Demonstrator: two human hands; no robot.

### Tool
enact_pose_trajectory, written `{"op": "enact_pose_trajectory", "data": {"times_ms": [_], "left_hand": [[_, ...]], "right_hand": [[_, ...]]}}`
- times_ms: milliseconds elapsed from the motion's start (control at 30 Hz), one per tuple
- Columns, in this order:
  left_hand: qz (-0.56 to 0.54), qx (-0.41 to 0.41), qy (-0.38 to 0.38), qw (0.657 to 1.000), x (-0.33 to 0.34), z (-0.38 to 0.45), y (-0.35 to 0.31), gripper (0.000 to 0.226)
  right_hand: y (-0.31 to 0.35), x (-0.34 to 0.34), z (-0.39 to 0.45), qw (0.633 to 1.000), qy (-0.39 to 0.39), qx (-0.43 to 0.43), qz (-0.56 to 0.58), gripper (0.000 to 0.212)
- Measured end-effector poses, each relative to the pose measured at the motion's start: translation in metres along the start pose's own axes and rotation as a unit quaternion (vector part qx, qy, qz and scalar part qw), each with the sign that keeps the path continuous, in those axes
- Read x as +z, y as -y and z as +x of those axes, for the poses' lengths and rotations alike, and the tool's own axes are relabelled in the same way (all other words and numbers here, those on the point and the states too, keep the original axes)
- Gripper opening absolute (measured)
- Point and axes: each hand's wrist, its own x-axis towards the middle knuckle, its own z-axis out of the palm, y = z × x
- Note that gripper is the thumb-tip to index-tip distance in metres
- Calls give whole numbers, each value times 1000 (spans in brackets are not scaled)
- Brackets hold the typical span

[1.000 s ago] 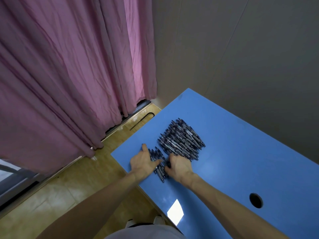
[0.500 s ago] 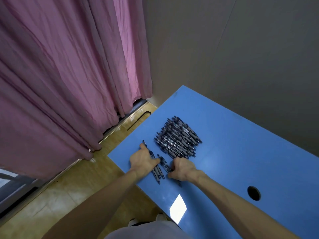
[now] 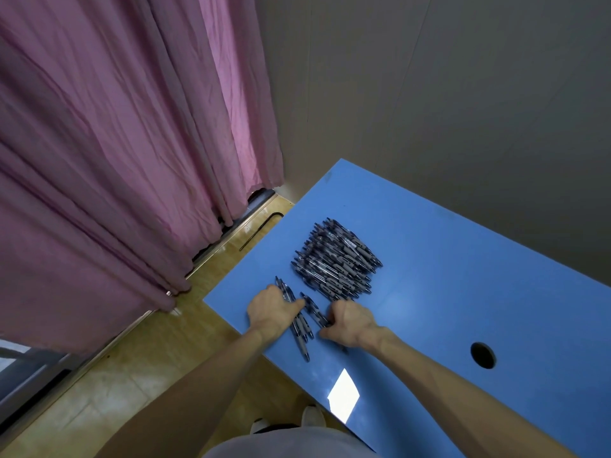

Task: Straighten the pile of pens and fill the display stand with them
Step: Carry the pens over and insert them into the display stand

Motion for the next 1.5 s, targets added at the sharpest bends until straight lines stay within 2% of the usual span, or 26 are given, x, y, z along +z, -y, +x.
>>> {"op": "enact_pose_trajectory", "data": {"times_ms": [200, 333, 500, 633, 733, 1000, 1133, 1300, 1500], "left_hand": [[71, 64, -35, 995, 4, -4, 7, 48], [23, 51, -29, 998, 9, -8, 8, 45], [-49, 35, -30, 998, 6, -9, 15, 54], [-60, 44, -36, 997, 3, -11, 16, 45], [-14, 47, -17, 999, 4, -11, 20, 32], [-6, 32, 7, 999, 0, -9, 27, 30], [2, 34, 19, 999, -3, -9, 25, 42], [-66, 0, 7, 998, -6, 7, 25, 46], [-95, -13, -14, 995, -9, 16, 6, 29]], "right_hand": [[-3, 2, -4, 1000, -11, 5, 3, 33], [-11, 3, -7, 1000, -15, 8, 9, 31], [-13, 2, -6, 1000, -16, -1, 7, 29], [-16, 4, -5, 1000, -16, -5, 9, 29], [-16, 3, -5, 1000, -14, -9, 6, 30], [-18, 2, -4, 1000, -5, -13, 7, 31], [-18, 2, -4, 1000, -3, -18, 6, 30], [-17, 1, -3, 1000, -5, -23, -6, 32], [-18, -1, -2, 1000, -3, -23, -6, 31]]}}
